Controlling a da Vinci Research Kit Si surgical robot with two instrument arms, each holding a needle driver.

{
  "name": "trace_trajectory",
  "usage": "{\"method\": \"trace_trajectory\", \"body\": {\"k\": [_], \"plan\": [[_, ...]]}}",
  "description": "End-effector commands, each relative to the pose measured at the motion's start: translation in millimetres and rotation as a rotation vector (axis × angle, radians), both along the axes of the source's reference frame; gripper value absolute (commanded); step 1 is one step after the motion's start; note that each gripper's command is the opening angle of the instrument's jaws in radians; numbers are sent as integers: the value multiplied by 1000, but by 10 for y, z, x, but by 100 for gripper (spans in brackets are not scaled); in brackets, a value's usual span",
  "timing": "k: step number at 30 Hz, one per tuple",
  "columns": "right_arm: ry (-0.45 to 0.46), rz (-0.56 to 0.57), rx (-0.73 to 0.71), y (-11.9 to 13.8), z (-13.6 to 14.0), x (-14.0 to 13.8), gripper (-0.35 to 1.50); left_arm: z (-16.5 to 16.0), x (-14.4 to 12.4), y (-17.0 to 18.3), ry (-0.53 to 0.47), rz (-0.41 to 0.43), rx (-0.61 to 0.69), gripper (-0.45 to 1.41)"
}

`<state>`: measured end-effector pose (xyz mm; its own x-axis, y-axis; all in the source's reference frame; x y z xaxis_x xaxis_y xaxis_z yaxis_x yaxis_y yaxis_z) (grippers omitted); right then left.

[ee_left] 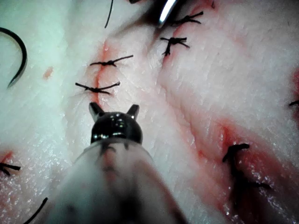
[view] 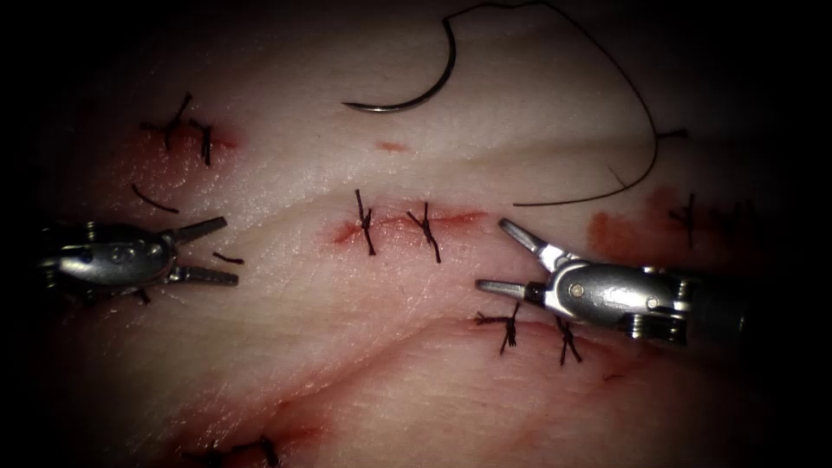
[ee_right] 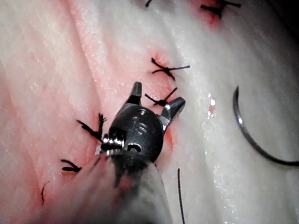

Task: Wound Closure
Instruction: Cut the suture.

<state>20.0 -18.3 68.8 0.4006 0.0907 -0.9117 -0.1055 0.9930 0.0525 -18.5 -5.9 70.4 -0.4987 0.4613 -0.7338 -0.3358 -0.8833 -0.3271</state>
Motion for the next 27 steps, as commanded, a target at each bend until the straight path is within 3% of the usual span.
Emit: {"method": "trace_trajectory", "body": {"k": [1,5,7,10,18,23,27], "plan": [[11,-32,24,2,0,8,133,-2,-18,8,-65,9,-26,64],[13,-43,113,0,-2,-1,111,-28,-52,33,-194,54,-101,73],[8,-47,150,0,-2,-7,111,-33,-58,39,-215,66,-113,74],[-9,-72,208,-2,-5,-21,114,-36,-60,43,-219,78,-120,74],[-3,-90,226,7,-21,-43,101,-39,-57,37,-223,84,-129,69],[13,-86,185,9,-30,-39,103,-38,-53,31,-228,82,-118,69],[35,-70,154,13,-41,-37,114,-32,-51,26,-230,75,-105,69]]}}
